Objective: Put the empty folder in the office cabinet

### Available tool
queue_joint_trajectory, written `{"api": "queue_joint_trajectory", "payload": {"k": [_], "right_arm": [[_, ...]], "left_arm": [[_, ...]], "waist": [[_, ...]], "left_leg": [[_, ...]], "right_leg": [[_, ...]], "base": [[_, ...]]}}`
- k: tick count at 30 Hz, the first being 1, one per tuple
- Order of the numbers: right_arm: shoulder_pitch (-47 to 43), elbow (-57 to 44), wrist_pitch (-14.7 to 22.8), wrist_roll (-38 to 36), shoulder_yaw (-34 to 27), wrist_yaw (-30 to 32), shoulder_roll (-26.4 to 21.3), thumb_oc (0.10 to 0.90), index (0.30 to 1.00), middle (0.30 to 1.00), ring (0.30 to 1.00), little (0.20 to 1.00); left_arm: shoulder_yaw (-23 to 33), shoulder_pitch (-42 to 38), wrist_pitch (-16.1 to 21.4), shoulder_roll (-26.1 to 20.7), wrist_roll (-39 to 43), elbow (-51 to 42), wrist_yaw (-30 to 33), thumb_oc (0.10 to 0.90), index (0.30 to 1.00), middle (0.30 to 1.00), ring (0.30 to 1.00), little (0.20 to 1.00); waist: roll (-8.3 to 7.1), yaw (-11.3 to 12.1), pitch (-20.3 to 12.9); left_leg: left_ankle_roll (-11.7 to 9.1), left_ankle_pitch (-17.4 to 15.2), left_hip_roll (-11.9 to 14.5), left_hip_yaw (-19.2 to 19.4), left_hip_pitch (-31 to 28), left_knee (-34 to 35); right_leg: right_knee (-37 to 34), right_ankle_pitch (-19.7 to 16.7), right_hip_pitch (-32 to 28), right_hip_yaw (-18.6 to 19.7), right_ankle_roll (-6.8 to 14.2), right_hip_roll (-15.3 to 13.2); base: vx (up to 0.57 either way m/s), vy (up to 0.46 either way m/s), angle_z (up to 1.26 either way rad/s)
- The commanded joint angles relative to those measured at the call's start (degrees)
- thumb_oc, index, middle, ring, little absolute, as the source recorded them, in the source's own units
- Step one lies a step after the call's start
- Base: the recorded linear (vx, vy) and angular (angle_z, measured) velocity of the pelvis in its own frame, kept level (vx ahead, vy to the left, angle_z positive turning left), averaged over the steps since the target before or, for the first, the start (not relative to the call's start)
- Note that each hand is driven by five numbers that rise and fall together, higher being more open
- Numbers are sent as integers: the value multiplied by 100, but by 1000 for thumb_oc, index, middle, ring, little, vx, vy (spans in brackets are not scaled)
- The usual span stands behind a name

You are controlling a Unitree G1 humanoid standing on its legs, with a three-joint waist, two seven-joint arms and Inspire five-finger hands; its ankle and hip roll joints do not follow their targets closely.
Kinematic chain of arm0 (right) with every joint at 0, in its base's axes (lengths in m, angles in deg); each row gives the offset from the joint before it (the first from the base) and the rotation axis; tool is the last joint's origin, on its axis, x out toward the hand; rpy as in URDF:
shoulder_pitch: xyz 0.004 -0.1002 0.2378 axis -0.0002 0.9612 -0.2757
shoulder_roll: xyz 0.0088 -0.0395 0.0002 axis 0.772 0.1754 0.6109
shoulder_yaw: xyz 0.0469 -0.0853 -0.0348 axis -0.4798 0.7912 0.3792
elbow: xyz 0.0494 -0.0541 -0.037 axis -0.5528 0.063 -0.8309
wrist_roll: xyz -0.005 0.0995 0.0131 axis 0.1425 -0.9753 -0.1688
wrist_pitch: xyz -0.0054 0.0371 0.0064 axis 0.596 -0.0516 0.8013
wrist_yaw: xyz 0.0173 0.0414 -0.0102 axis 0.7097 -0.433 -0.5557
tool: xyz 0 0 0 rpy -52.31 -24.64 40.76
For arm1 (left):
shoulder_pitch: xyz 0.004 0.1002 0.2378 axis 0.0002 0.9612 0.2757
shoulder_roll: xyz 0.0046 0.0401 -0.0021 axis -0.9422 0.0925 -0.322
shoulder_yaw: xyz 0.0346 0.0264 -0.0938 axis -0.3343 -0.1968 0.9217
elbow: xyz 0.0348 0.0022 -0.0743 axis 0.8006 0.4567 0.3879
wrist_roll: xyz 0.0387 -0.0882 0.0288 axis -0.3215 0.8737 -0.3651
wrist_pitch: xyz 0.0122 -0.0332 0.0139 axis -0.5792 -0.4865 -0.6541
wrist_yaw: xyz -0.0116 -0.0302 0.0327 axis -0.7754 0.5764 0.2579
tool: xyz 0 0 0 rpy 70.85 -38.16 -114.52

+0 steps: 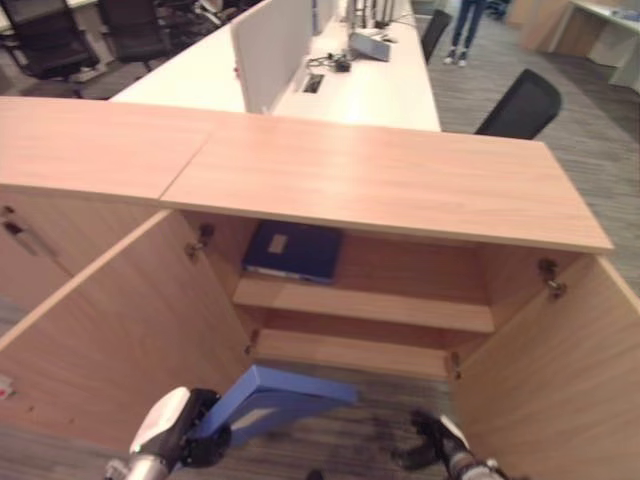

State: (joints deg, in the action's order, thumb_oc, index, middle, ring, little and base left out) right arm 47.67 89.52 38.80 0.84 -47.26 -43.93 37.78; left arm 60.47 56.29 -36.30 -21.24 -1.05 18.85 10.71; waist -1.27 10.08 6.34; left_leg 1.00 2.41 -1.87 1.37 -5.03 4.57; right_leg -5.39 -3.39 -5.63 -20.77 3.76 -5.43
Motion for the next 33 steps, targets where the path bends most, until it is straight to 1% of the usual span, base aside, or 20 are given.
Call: {"api": "queue_joint_trajectory", "payload": {"k": [1, 3, 4, 7, 8, 11, 13, 16, 21, 25, 29, 32, 33], "right_arm": [[-505, 219, 393, 485, -35, 21, -183, 800, 900, 900, 900, 900], [-472, -179, 428, 836, -83, 99, -352, 800, 900, 900, 900, 900], [-539, -501, 515, 1257, -83, 216, -516, 800, 900, 900, 900, 900], [-667, -1091, 631, 1724, 18, 214, -764, 800, 900, 900, 900, 900], [-774, -1321, 692, 1835, 121, 152, -869, 800, 900, 900, 900, 900], [-918, -1496, 764, 1879, 360, 11, -936, 800, 900, 900, 900, 900], [-1163, -1599, 824, 2051, 690, -194, -1001, 800, 900, 900, 900, 900], [-1476, -1689, 836, 2216, 864, -173, -1016, 800, 900, 900, 900, 900], [-1755, -1646, 766, 2178, 973, -88, -892, 800, 900, 900, 900, 900], [-1836, -1683, 747, 2112, 1003, -82, -826, 800, 900, 900, 900, 900], [-1987, -1716, 747, 2162, 1155, -87, -743, 800, 900, 900, 900, 900], [-2109, -1712, 750, 2158, 1245, -93, -683, 800, 900, 900, 900, 900], [-2169, -1700, 751, 2140, 1284, -80, -650, 800, 900, 900, 900, 900]], "left_arm": [[73, -918, 715, -167, -46, -931, 228, 400, 300, 300, 300, 300], [69, -925, 739, -182, -139, -930, 231, 400, 300, 300, 300, 300], [47, -938, 774, -193, -163, -957, 224, 400, 300, 300, 300, 300], [-31, -1052, 852, -208, -95, -1141, 204, 400, 300, 300, 300, 300], [-94, -1160, 888, -236, -42, -1250, 178, 400, 300, 300, 300, 300], [-217, -1324, 936, -304, 24, -1379, 145, 400, 300, 300, 300, 300], [-408, -1591, 981, -432, 19, -1477, 100, 400, 300, 300, 300, 300], [-527, -1841, 1039, -518, 291, -1734, -23, 400, 300, 300, 300, 300], [-724, -2107, 1005, -609, 669, -1888, -182, 400, 300, 300, 300, 300], [-809, -2223, 1002, -684, 733, -1926, -212, 400, 300, 300, 300, 300], [-1033, -2431, 1026, -753, 928, -2053, -310, 400, 300, 300, 300, 300], [-1156, -2605, 1042, -759, 1214, -2156, -338, 400, 300, 300, 300, 300], [-1185, -2664, 1038, -731, 1433, -2213, -350, 400, 300, 300, 300, 300]], "waist": [[-320, -170, -173], [-298, -168, -171], [-288, -158, -164], [-265, -128, -155], [-264, -113, -155], [-269, -97, -160], [-279, -80, -173], [-271, -77, -201], [-246, -95, -231], [-232, -104, -243], [-221, -117, -282], [-222, -123, -301], [-219, -121, -302]], "left_leg": [[-57, -597, -25, -124, -153, 43], [-53, -596, -20, -132, -154, 43], [-52, -594, -19, -129, -158, 43], [-54, -586, -17, -139, -162, 43], [-57, -580, -13, -141, -157, 43], [-64, -572, -2, -140, -159, 43], [-79, -572, 11, -147, -159, 43], [-86, -571, 16, -132, -173, 43], [-87, -565, 25, -99, -201, 43], [-88, -566, 26, -88, -209, 43], [-90, -582, 28, -85, -229, 43], [-89, -589, 27, -85, -239, 43], [-88, -590, 26, -85, -238, 43]], "right_leg": [[39, -57, 60, -48, 417, -238], [39, -48, 57, -56, 416, -243], [39, -42, 56, -67, 415, -251], [39, -39, 57, -80, 418, -267], [39, -37, 57, -84, 419, -270], [39, -36, 52, -82, 418, -267], [39, -20, 43, -83, 410, -264], [39, -17, 33, -64, 409, -259], [39, -30, 26, -44, 404, -259], [39, -31, 26, -27, 398, -257], [39, -16, 12, 1, 390, -249], [39, -12, 6, 16, 387, -248], [39, -11, 4, 16, 384, -249]], "base": [[-12, 2, 4], [0, 0, 0], [-1, 2, -4], [-5, -1, -3], [0, 0, 0], [0, 0, 0], [0, 0, 0], [0, 0, 0], [0, 0, 0], [0, 0, 0], [0, 0, 0], [0, 0, 0], [0, 0, 0]]}}
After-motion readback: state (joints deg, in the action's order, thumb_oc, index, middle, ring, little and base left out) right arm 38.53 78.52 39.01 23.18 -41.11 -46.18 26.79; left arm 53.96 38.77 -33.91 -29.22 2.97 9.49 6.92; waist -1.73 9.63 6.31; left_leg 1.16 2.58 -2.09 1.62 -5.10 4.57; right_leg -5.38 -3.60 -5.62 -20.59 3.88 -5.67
